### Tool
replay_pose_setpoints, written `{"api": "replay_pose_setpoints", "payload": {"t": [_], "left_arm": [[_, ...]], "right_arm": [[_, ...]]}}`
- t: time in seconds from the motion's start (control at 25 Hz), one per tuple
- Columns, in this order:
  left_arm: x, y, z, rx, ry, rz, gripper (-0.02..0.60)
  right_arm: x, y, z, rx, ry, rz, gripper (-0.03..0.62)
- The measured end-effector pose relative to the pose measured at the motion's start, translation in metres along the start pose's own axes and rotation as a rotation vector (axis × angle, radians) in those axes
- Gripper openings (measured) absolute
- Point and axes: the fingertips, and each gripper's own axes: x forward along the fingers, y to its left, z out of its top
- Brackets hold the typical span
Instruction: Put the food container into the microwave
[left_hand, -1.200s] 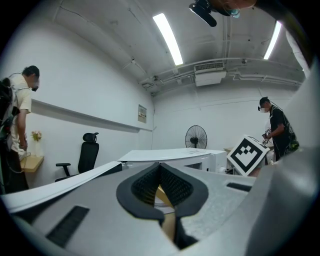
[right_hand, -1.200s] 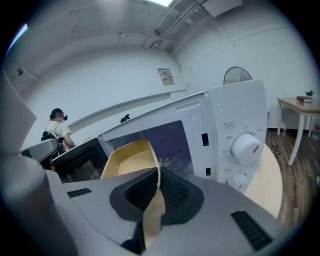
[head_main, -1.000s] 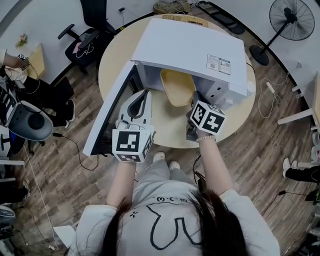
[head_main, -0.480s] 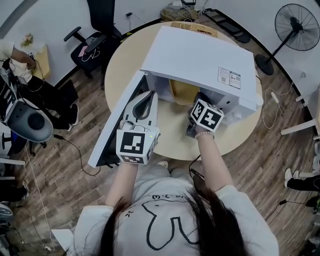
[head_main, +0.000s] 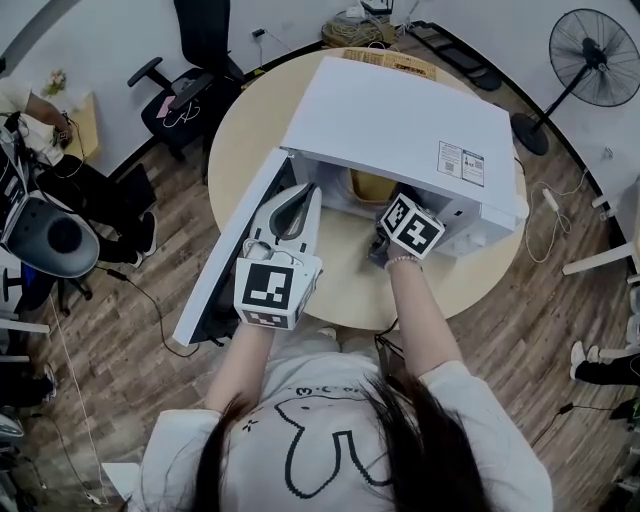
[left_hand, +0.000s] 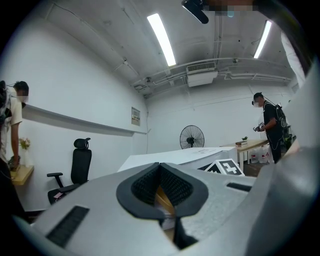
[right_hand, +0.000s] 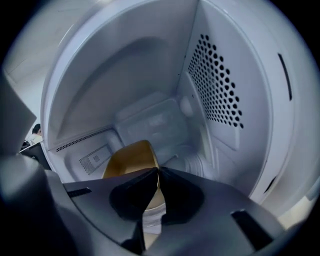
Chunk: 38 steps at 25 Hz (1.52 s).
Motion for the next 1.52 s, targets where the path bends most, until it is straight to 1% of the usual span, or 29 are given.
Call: {"api": "replay_pose_setpoints", "payload": {"t": [0.24, 0.44, 0.52, 0.56, 0.6, 0.64, 0.72, 1.0, 1.24, 1.4, 1.52], "left_arm": [[0.004, 0.002, -0.002, 0.003, 0.003, -0.004, 0.009], [0.006, 0.0, -0.004, 0.004, 0.004, -0.015, 0.009], [0.005, -0.001, -0.004, 0.003, 0.003, -0.019, 0.009], [0.005, -0.002, -0.003, 0.002, 0.002, -0.02, 0.009], [0.004, -0.002, -0.003, 0.0, 0.002, -0.02, 0.009], [0.002, -0.002, -0.003, -0.002, 0.002, -0.02, 0.009], [-0.001, -0.002, -0.003, -0.01, 0.002, -0.016, 0.009], [-0.019, -0.01, 0.002, -0.041, 0.002, 0.004, 0.009], [-0.037, -0.023, 0.017, -0.062, -0.008, 0.039, 0.009], [-0.051, -0.025, 0.025, -0.068, -0.016, 0.07, 0.009], [-0.057, -0.028, 0.031, -0.062, -0.024, 0.078, 0.009]], "right_arm": [[0.004, -0.002, 0.006, -0.005, -0.029, -0.022, 0.04], [0.005, -0.001, 0.008, -0.01, -0.043, -0.004, 0.041], [0.003, 0.0, 0.009, -0.027, -0.051, 0.002, 0.044], [0.001, 0.002, 0.01, -0.038, -0.056, 0.011, 0.067], [-0.002, 0.004, 0.011, -0.045, -0.062, 0.023, 0.113], [-0.005, 0.007, 0.012, -0.051, -0.067, 0.035, 0.146], [-0.012, 0.012, 0.014, -0.072, -0.077, 0.053, 0.149], [-0.051, 0.034, 0.019, -0.18, -0.103, 0.098, 0.149], [-0.093, 0.043, 0.026, -0.247, -0.114, 0.144, 0.149], [-0.123, 0.052, 0.032, -0.306, -0.128, 0.188, 0.149], [-0.143, 0.056, 0.039, -0.348, -0.152, 0.219, 0.149]]}}
